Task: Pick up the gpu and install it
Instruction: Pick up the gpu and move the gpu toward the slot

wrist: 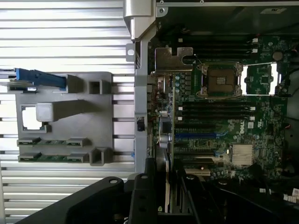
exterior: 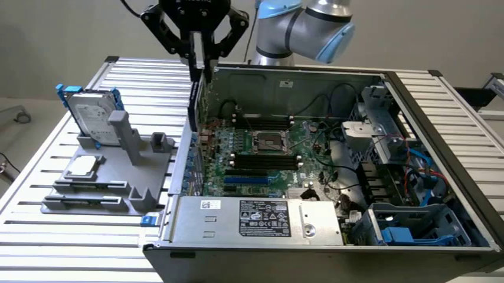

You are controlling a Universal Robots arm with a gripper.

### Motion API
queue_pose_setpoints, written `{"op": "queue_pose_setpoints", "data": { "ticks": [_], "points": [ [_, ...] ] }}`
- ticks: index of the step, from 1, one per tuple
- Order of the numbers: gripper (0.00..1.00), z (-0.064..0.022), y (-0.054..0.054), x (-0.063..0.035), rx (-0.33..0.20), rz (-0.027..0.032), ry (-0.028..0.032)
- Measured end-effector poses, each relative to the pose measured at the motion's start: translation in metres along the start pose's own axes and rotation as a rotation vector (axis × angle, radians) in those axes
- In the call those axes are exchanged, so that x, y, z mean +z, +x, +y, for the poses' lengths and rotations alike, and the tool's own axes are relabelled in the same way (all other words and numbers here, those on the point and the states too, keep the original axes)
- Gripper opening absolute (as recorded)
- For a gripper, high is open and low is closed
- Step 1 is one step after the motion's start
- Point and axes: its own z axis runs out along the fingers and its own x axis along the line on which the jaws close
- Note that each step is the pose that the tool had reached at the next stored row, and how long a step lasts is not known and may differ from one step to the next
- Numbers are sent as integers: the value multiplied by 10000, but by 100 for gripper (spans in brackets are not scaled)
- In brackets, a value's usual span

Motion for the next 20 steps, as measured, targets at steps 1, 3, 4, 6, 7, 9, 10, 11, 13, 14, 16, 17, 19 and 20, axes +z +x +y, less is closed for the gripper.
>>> {"op": "queue_pose_setpoints", "data": {
  "ticks": [1, 3, 4, 6, 7, 9, 10, 11, 13, 14, 16, 17, 19, 20],
  "points": [
    [26, 3, -45, 17, 0, 0, 0],
    [26, 17, -139, 54, 0, 1, 8],
    [26, 26, -183, 71, -1, 1, 15],
    [26, 45, -263, 106, -4, 0, 27],
    [26, 54, -301, 123, -6, 0, 33],
    [26, 74, -380, 159, -12, 0, 46],
    [26, 83, -419, 176, -15, 0, 52],
    [26, 93, -456, 193, -16, 0, 59],
    [26, 112, -528, 229, -24, 0, 71],
    [26, 122, -561, 246, -29, -1, 77],
    [26, 142, -624, 281, -37, -1, 88],
    [26, 152, -657, 300, -43, -1, 94],
    [26, 171, -717, 335, -56, -2, 106],
    [26, 181, -747, 352, -62, -1, 113]
  ]
}}
